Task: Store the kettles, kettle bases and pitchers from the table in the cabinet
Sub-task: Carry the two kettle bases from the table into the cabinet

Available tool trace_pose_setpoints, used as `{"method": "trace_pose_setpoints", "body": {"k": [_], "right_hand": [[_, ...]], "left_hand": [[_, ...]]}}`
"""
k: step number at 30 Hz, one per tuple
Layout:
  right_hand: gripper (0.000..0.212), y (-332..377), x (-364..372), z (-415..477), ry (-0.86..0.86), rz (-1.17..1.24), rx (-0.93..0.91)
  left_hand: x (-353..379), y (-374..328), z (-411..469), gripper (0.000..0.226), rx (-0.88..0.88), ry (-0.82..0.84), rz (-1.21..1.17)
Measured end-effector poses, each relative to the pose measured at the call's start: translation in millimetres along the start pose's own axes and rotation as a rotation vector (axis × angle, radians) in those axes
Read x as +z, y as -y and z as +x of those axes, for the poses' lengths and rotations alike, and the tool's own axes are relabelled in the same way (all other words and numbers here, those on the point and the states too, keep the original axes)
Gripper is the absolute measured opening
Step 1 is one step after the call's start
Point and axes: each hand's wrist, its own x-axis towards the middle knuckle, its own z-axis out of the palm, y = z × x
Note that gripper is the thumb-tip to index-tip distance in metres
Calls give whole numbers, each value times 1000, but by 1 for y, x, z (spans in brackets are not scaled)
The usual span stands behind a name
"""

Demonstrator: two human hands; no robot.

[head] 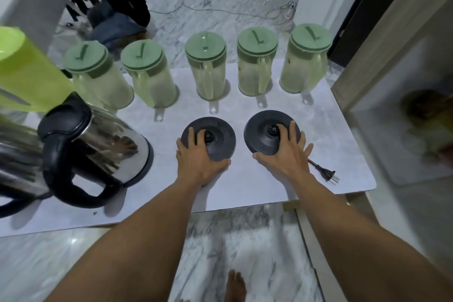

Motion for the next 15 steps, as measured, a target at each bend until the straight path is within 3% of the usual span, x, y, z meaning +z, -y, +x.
{"method": "trace_pose_setpoints", "body": {"k": [15], "right_hand": [[102,6,-18,1,-64,41,-87]], "left_hand": [[-8,1,-2,106,25,-40,-55]]}}
